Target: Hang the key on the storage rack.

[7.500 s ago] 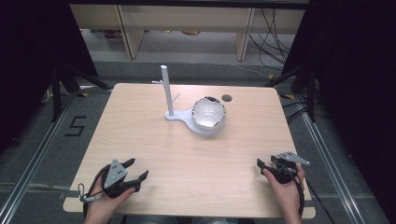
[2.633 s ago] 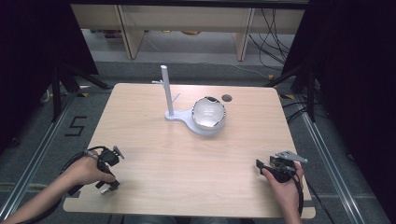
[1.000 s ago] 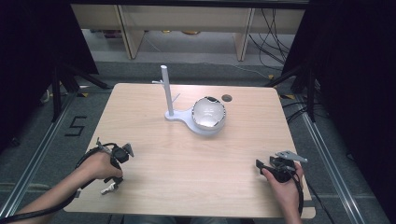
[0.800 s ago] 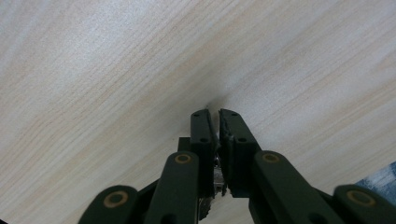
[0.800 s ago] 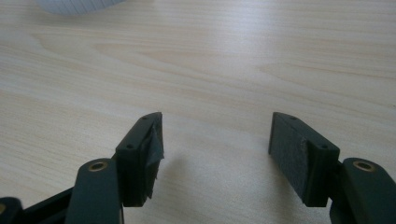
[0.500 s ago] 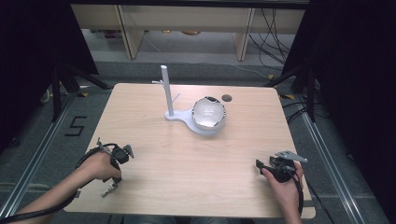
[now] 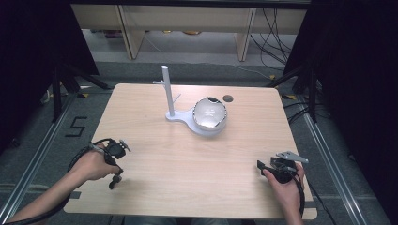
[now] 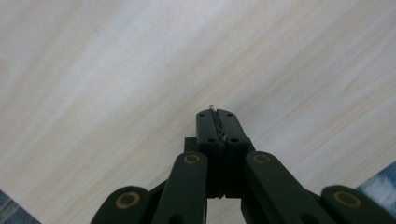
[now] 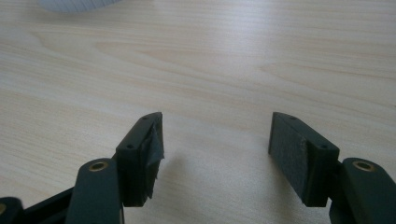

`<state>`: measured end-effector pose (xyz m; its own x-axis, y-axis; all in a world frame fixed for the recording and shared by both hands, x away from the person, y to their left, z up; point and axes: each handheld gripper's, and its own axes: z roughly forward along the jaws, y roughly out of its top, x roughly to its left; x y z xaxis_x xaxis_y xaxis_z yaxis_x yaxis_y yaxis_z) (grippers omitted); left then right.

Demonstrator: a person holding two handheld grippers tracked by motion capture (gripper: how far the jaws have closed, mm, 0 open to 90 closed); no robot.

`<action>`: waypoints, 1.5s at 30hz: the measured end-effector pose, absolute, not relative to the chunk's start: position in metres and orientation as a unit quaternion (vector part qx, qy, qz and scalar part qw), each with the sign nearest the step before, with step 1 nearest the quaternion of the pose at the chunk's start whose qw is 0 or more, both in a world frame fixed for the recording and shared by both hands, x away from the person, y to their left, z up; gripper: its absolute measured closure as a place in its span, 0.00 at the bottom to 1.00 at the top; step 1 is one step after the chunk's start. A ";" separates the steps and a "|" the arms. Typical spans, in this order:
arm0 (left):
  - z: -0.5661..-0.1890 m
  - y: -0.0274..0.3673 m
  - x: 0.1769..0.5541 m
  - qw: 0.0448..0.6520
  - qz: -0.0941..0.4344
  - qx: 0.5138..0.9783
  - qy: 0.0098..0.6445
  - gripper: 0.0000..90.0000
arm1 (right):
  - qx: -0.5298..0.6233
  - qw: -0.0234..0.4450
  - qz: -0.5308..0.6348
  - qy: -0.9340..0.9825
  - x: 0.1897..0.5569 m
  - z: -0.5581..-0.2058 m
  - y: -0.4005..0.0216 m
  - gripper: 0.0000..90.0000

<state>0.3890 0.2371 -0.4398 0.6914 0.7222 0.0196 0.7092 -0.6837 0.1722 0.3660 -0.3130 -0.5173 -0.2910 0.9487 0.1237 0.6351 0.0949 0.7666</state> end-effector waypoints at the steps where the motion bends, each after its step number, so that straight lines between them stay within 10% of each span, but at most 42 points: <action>1: -0.435 0.237 0.389 0.091 0.057 0.913 0.393 0.98 | 0.556 0.212 0.377 0.710 0.366 -0.517 -0.313 0.41; 15: -0.396 0.240 0.412 0.248 0.168 0.852 0.429 0.98 | 0.558 0.212 0.372 0.711 0.366 -0.516 -0.314 0.40; 45: -0.378 0.223 0.486 0.406 0.196 0.738 0.502 0.98 | 0.557 0.205 0.382 0.708 0.364 -0.516 -0.314 0.41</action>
